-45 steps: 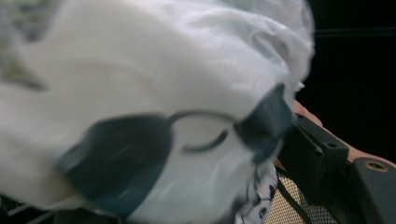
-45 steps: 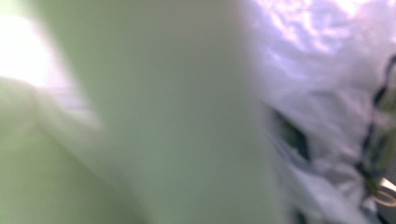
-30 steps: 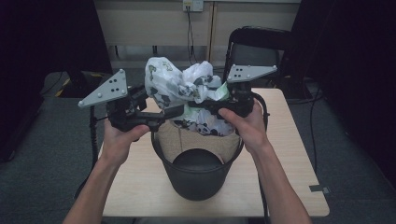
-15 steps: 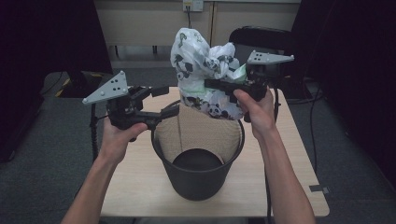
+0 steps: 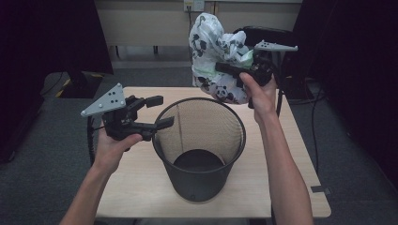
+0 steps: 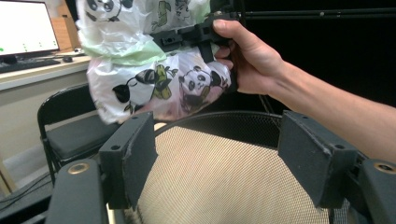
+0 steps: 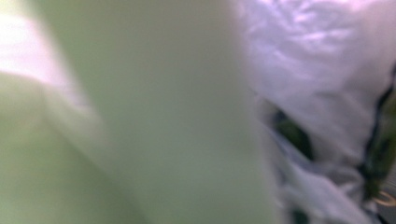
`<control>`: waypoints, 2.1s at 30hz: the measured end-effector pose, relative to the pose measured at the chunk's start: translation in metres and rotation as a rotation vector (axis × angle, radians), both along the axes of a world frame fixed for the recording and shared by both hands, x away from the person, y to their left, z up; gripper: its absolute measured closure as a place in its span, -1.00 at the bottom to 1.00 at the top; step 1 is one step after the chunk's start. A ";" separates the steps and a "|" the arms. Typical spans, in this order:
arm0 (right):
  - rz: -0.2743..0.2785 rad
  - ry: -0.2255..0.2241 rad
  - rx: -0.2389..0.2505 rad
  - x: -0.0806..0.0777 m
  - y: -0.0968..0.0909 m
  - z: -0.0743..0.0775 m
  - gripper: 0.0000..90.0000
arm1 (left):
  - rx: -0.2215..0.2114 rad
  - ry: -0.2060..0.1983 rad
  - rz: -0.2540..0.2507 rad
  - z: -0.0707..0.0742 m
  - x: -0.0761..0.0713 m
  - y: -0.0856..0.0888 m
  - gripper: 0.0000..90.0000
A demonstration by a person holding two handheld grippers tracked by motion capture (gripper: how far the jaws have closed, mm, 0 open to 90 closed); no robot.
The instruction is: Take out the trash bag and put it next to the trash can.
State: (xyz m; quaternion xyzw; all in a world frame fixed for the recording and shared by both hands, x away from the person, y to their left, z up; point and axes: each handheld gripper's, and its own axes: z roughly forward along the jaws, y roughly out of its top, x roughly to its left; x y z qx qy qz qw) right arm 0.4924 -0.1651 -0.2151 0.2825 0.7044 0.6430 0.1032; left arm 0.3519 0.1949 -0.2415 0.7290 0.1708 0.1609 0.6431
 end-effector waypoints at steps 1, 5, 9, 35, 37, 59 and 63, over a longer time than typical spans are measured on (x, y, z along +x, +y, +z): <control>-0.007 0.001 -0.012 0.002 -0.001 -0.001 0.69 | 0.000 0.005 0.004 -0.002 0.000 0.003 -0.40; -0.048 0.025 -0.049 0.011 -0.007 -0.010 0.68 | 0.010 0.025 0.027 -0.011 -0.001 0.017 -0.41; -0.067 0.054 -0.079 0.016 -0.010 -0.027 0.68 | 0.026 0.046 0.055 -0.021 -0.004 0.031 -0.41; -0.078 0.342 -0.171 0.040 -0.001 -0.158 -0.36 | 0.197 0.300 0.124 -0.143 -0.029 0.051 -0.42; -0.084 0.358 -0.174 0.039 -0.001 -0.165 -0.38 | 0.215 0.303 0.117 -0.147 -0.033 0.047 -0.42; -0.077 0.302 -0.265 0.027 0.001 -0.149 0.66 | 0.330 0.435 0.060 -0.200 -0.043 0.035 -0.43; -0.043 0.250 -0.162 0.026 0.004 -0.138 0.64 | 0.337 0.437 0.055 -0.201 -0.043 0.034 -0.43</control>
